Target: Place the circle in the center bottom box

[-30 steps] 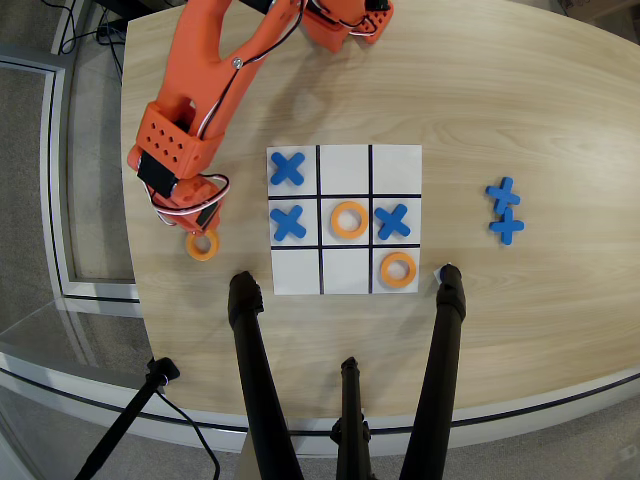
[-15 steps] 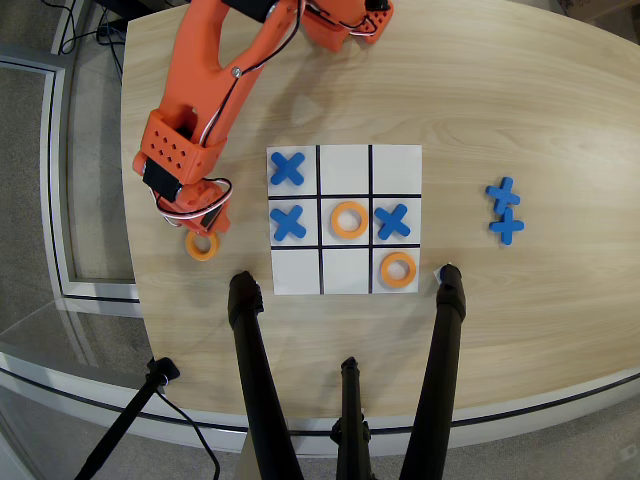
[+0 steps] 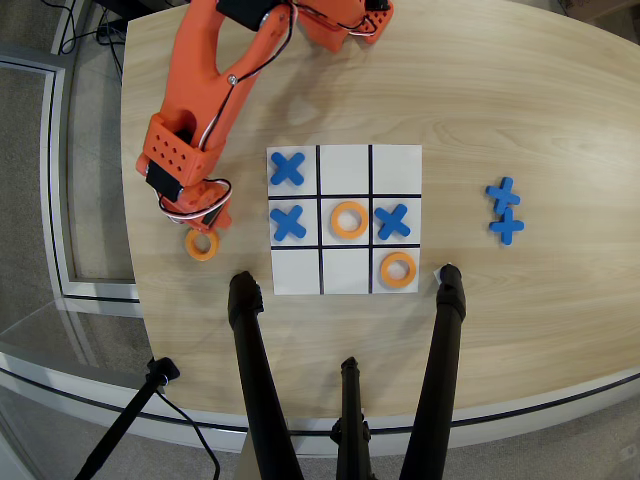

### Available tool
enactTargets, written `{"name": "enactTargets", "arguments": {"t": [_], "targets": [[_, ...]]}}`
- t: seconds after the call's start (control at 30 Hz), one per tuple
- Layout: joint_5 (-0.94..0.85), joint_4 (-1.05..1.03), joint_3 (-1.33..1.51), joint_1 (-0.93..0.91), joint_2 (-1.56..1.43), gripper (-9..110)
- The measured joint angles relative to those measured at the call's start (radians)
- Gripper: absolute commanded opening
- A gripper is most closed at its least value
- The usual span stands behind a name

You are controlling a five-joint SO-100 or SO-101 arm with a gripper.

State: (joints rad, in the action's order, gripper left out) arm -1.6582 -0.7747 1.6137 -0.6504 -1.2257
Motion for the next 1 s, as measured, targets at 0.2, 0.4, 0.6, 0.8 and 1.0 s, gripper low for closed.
{"name": "enactTargets", "arguments": {"t": [0.2, 0.4, 0.6, 0.8, 1.0], "targets": [[0.002, 0.023, 0.0, 0.009, 0.025, 20], [0.008, 0.058, -0.026, 0.014, 0.061, 20], [0.008, 0.063, -0.055, 0.008, 0.086, 20], [0.005, 0.063, -0.055, -0.009, 0.086, 20], [-0.012, 0.025, -0.054, -0.015, 0.084, 20]]}}
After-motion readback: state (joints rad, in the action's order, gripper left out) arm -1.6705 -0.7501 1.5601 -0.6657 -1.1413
